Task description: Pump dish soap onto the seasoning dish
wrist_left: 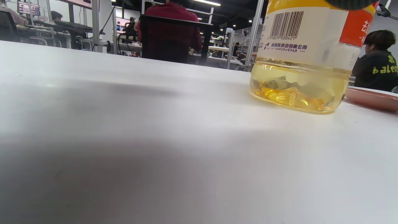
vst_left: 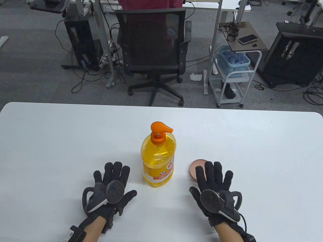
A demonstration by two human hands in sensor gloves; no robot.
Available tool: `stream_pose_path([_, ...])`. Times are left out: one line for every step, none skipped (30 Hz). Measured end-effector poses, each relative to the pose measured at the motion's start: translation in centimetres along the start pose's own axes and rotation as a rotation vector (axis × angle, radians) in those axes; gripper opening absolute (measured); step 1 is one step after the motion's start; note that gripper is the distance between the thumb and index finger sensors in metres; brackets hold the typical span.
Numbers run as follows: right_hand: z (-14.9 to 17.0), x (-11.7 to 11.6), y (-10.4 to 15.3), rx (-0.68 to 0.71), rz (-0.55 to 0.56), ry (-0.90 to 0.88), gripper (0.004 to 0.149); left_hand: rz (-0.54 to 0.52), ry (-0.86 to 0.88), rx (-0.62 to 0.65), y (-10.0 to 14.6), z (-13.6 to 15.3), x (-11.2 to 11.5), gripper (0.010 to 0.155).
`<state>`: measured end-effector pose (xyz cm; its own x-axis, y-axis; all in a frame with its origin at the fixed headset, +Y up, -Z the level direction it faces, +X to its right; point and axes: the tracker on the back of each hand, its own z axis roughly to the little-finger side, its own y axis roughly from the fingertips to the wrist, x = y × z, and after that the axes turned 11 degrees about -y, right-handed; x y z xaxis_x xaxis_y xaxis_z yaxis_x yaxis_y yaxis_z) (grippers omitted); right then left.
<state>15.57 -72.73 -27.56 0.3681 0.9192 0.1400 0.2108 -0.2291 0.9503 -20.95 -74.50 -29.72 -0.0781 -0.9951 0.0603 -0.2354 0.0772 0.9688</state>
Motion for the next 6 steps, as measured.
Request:
stream_pose_path([0.01,0.03,0.01,-0.002,0.001,0.001,0.079,0.001,-0.001,0.000,0.01,-0.01,-0.02,0.091])
stream_pose_path([0.02,0.04,0.01,-0.004,0.002,0.001,0.079,0.000,-0.001,0.000,0.01,-0.02,-0.01,0.091])
stream_pose_path([0.02,0.04,0.02,-0.004,0.003,0.001,0.079,-0.001,-0.001,0.000,0.02,-0.03,-0.02,0.091])
stream_pose_path([0.02,0.04,0.02,-0.006,0.004,0.003,0.079,-0.001,-0.001,0.001,0.01,-0.04,0.01,0.091])
stream_pose_path([0.02,0.04,0.02,-0.007,0.003,0.004,0.079,-0.001,-0.002,0.001,0.01,-0.06,0.01,0.091])
stream_pose_path([0.01,0.05,0.03,-0.008,0.001,0.004,0.079,-0.001,-0.003,0.002,0.01,-0.07,0.02,0.091])
